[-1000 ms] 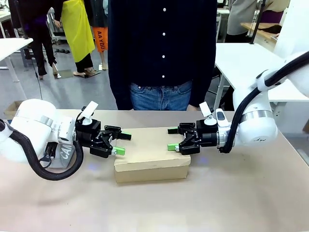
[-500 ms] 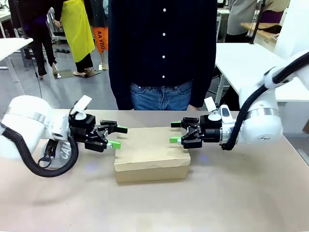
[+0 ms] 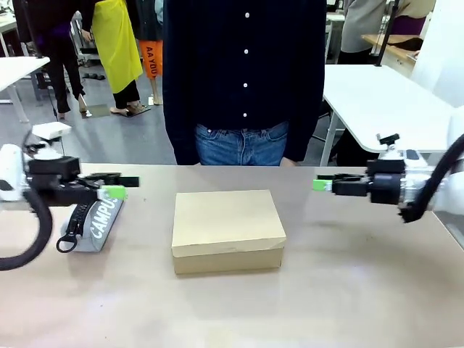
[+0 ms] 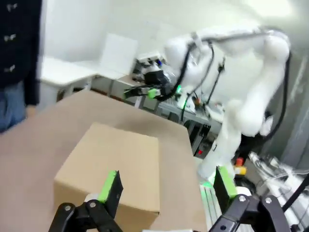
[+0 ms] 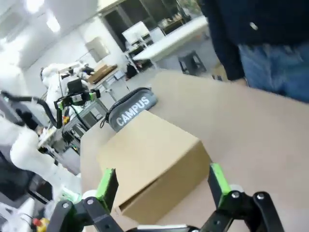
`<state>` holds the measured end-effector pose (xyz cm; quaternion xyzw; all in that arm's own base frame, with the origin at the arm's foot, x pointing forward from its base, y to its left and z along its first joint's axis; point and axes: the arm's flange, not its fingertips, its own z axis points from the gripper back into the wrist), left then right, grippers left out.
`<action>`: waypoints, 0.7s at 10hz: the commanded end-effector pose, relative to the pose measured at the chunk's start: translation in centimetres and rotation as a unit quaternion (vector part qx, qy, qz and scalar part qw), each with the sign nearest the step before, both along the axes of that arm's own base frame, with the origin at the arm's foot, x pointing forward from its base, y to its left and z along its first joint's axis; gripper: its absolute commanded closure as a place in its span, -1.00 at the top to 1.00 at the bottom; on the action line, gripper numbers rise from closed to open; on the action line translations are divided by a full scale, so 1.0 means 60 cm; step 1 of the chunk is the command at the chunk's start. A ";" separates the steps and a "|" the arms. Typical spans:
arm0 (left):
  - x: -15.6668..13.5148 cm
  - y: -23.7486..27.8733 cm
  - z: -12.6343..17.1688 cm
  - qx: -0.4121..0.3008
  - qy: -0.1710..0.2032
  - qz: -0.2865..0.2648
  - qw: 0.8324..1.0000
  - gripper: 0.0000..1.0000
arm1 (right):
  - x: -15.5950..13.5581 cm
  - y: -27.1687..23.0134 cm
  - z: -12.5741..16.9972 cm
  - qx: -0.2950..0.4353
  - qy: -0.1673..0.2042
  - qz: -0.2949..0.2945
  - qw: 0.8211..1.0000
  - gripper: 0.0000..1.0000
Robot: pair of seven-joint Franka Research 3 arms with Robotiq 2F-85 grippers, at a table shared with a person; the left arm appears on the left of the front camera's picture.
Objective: Pack the items into the box.
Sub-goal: Close the Mailer Box.
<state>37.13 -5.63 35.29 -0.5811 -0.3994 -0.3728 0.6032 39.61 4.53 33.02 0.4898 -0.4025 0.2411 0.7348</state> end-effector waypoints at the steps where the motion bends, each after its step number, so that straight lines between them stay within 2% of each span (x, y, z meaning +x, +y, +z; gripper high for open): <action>1: -0.029 0.076 0.019 0.001 0.072 0.053 0.996 1.00 | -0.060 -0.079 0.017 0.031 0.105 -0.047 0.993 1.00; 3: -0.053 0.169 0.011 0.008 0.136 0.090 0.987 1.00 | -0.072 -0.180 0.001 0.081 0.171 -0.089 0.978 1.00; 4: -0.062 0.214 0.008 -0.001 0.159 0.112 0.981 1.00 | -0.078 -0.220 -0.015 0.103 0.190 -0.118 0.969 1.00; 6: -0.061 0.272 -0.003 0.001 0.189 0.149 0.971 1.00 | -0.095 -0.266 -0.038 0.141 0.189 -0.129 0.963 1.00; 7: -0.052 0.290 0.000 -0.020 0.191 0.203 0.960 1.00 | -0.094 -0.270 -0.045 0.156 0.193 -0.138 0.959 1.00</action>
